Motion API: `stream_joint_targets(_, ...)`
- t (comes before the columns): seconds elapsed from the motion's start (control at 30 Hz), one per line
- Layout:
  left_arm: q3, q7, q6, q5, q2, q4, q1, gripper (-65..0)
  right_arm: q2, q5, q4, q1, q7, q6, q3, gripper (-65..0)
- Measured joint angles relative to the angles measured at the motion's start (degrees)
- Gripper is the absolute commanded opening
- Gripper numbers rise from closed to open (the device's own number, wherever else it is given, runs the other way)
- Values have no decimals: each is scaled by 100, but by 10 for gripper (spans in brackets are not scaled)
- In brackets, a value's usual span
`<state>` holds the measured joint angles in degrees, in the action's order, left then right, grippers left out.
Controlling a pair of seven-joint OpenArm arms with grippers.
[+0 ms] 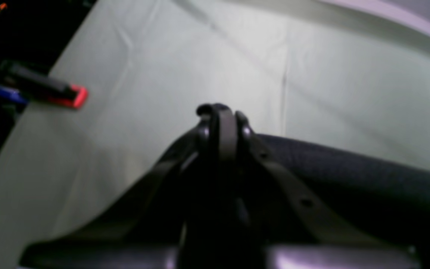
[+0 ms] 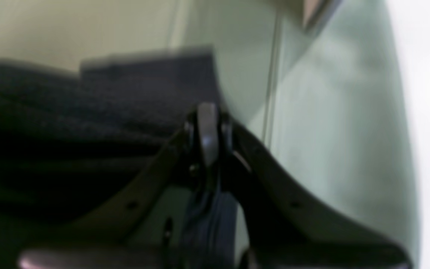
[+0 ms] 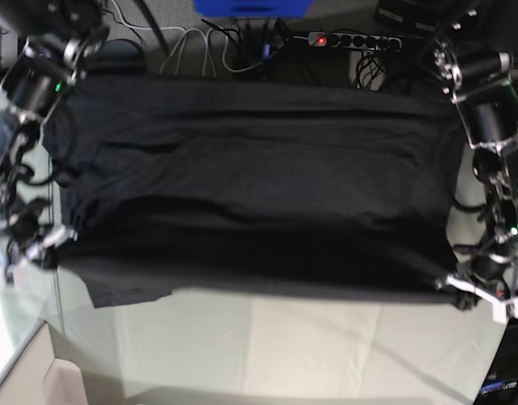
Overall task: Layout the t-shirt on the table in an organized manner, then fold the t-shirt properly
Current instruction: 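Fold the hem up over the shirt toward the collar with both grippers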
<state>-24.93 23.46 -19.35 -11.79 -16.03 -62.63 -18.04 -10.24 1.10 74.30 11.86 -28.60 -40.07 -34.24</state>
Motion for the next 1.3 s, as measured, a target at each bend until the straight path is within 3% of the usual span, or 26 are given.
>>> stream_joint_targets(0.33, -20, -4, 20, 13, -9, -636, 962, -650, 234, 4, 949, -1060, 17, -17, -4, -650)
stream_joint_targets(0.6, -907, 50, -39, -7, 199, -1106, 1639, -650, 254, -44, 1040, -1705, 61, -22, 22, -650)
stream_joint_targets(0.83, -949, 35, -46, -20, 192, -1213, 2138, -650, 264, -55, 1045, -2092, 81, -17, 24, -650)
stream_joint_targets(1.07, -968, 20, -26, -219, 271, -1215, 2549, -650, 380, -42, 1045, -2688, 1051, -20, 28, -650)
stream_joint_targets(1.3, -970, 2, -28, -625, 256, -1215, 2811, -650, 374, -26, 1012, -2852, 1178, -15, 26, -650)
